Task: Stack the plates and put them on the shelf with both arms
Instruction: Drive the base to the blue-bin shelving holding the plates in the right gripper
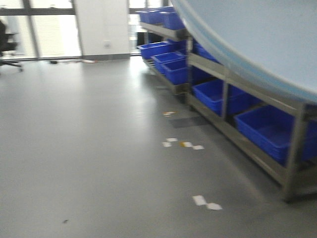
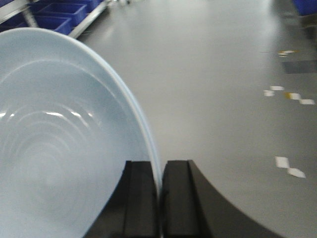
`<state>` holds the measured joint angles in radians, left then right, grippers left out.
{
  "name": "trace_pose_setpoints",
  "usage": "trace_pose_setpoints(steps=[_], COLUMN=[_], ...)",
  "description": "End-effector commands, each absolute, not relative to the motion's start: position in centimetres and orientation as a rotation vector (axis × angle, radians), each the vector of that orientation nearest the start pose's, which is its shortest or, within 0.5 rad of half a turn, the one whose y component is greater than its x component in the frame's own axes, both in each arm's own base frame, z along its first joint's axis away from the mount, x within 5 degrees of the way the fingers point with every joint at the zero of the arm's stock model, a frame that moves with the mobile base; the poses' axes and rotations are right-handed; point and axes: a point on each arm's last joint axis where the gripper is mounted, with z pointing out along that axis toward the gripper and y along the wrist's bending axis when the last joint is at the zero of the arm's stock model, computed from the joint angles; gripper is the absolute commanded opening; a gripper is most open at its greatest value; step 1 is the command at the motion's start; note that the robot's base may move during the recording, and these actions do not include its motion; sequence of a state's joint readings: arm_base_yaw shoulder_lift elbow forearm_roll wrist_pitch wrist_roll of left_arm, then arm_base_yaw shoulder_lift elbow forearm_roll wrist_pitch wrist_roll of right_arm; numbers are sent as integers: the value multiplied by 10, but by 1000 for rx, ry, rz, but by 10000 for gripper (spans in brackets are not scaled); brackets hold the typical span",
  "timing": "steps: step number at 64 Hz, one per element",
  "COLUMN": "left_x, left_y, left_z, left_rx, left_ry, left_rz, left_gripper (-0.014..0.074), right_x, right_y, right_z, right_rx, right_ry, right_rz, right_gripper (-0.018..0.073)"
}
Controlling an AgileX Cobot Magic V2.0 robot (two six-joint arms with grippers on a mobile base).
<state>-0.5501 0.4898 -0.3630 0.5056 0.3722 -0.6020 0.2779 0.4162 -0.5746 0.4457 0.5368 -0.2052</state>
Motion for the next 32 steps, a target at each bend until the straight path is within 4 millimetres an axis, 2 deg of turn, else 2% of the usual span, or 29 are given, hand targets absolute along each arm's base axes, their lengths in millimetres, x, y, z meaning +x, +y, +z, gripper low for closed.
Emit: trace_pose_setpoints(steps=[1,32], left_x=[98,98], left_y=[-45,-45], left_z=[285,285], left_rx=[303,303], left_ry=[1829,1829], left_rz=[-328,-328], left_gripper=[84,84], right_x=[74,74], right_y=[40,40], right_z=[351,351], right_rx=[-195,-195], right_ry=[1716,1717], right_rz=[545,545], right_gripper=[48,48])
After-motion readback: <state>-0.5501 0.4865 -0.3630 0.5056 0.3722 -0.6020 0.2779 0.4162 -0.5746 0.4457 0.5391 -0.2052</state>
